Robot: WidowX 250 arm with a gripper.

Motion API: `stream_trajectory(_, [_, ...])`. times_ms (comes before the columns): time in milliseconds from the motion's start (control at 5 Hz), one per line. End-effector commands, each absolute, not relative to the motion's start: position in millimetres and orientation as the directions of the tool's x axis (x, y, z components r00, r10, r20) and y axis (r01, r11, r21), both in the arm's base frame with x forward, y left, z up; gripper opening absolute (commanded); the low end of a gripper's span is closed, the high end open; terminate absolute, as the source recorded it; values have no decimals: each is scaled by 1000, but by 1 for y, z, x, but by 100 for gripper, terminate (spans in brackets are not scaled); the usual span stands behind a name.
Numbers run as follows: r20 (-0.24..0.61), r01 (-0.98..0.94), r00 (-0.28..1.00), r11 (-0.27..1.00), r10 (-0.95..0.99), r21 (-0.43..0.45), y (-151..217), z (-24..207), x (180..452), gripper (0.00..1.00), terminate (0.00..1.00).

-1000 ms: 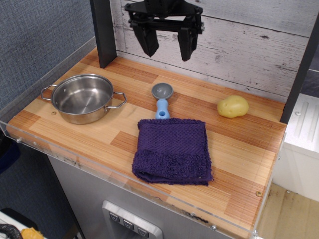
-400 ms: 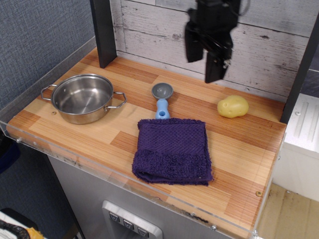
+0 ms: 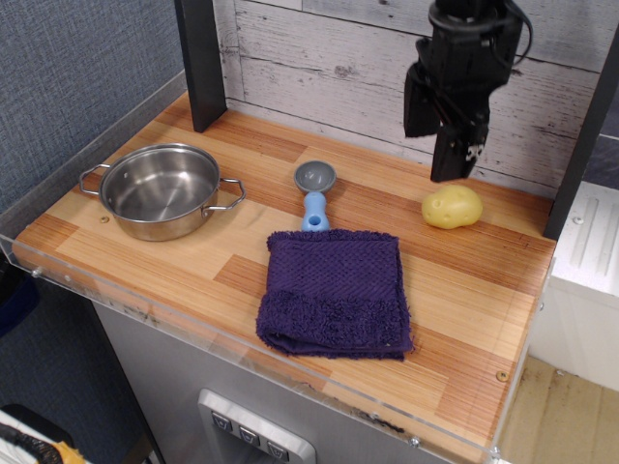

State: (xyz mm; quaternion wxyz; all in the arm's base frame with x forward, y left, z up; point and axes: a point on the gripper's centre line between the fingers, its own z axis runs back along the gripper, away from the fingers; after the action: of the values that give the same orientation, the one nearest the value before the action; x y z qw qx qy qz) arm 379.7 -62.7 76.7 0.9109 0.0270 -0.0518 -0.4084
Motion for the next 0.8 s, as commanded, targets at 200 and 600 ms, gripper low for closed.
stream_trajectory(200, [150,715,682,696,-716,72,-66,51,384,100,0])
stream_trajectory(600, [151,726,678,688,-720,19,-76,23,393,100,0])
